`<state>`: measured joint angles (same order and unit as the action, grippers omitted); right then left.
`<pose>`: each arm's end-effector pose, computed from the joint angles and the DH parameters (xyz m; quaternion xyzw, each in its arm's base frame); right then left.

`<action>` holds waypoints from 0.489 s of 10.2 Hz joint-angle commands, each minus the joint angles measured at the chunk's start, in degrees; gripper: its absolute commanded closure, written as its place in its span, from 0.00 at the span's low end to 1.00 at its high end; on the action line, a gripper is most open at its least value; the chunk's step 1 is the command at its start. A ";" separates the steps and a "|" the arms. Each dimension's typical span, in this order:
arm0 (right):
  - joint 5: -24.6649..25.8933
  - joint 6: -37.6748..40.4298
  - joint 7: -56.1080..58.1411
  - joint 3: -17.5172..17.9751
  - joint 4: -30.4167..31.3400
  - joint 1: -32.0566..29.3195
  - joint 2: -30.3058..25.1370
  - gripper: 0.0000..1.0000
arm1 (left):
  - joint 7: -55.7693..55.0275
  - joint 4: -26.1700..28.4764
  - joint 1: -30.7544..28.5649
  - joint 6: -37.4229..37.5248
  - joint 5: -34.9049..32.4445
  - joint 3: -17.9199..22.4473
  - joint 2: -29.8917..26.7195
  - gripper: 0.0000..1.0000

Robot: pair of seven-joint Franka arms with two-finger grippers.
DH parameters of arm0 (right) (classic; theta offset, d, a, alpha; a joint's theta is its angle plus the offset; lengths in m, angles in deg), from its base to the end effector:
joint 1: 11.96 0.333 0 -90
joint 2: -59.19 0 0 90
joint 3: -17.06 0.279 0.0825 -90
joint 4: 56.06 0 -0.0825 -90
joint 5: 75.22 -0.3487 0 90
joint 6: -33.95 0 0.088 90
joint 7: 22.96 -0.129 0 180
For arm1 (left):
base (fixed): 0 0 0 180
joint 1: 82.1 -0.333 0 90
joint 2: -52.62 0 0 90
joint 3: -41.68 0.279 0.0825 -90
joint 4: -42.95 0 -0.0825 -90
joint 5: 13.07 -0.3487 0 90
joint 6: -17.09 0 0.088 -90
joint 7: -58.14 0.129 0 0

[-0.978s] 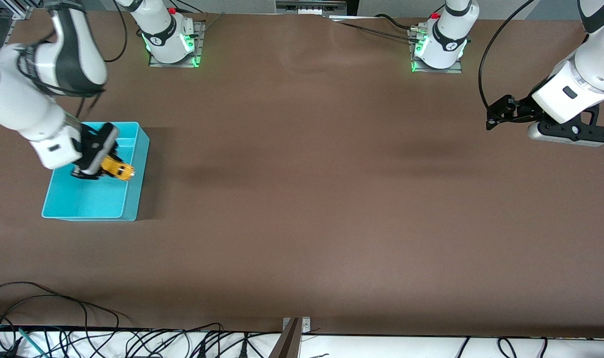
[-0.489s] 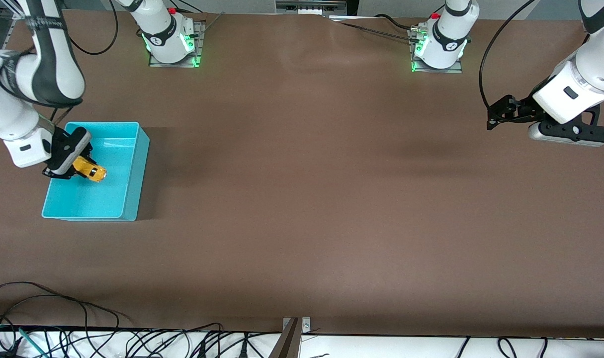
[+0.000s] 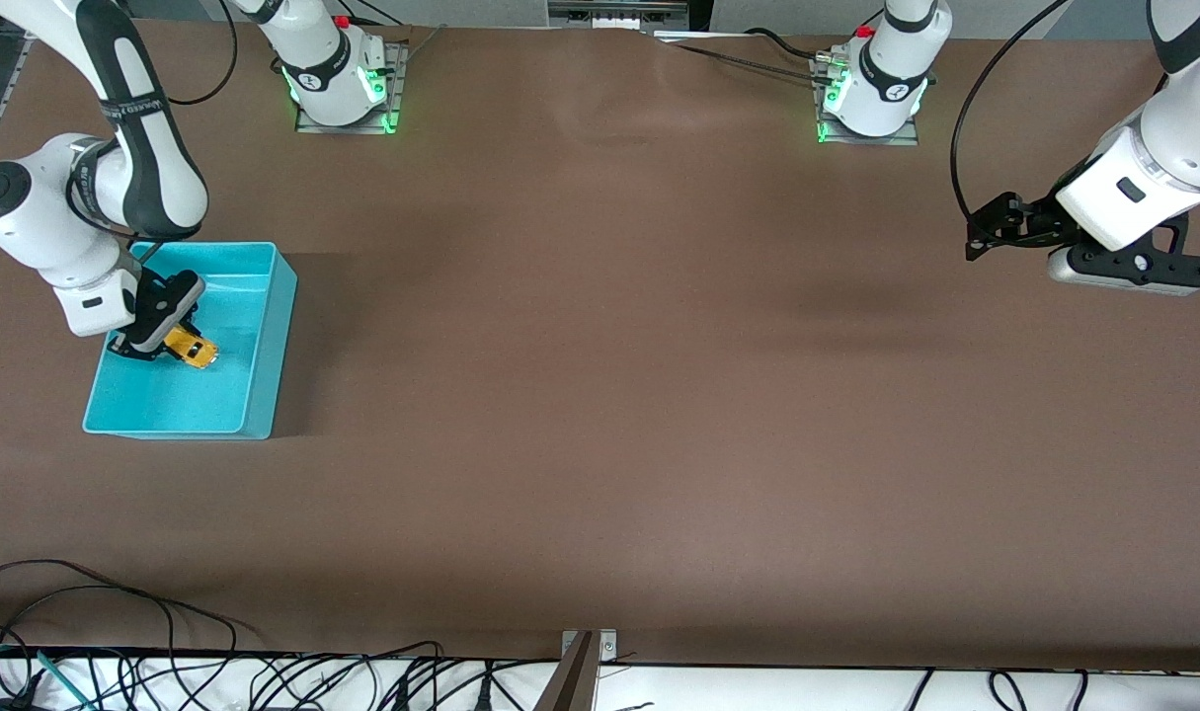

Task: Wind up and store yellow beetle car
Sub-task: 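Lift the car with the right gripper over the cyan bin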

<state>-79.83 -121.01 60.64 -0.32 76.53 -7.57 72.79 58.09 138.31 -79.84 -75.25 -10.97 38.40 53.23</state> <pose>0.5018 -0.1208 0.2326 0.8291 0.5528 0.0441 0.0717 0.5177 -0.0547 0.5227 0.9982 -0.0465 -0.0325 0.0170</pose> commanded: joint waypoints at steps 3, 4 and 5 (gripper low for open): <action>-6.09 -3.67 0.78 0.33 0.65 -0.43 3.53 1.00 | -0.74 -0.88 0.11 0.49 0.28 0.04 0.28 0.00; -6.11 -5.42 1.04 0.42 0.65 -0.43 4.58 1.00 | -0.74 -0.88 0.20 0.49 0.36 0.04 0.28 0.00; -6.28 -5.96 1.04 0.42 0.65 -0.43 5.20 1.00 | -0.74 -0.97 0.20 0.49 0.28 0.04 0.36 0.00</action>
<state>-84.39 -124.71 60.59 -0.24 76.73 -7.84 77.09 58.09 138.31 -79.83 -75.25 -10.97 38.39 53.23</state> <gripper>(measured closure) 0.559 0.000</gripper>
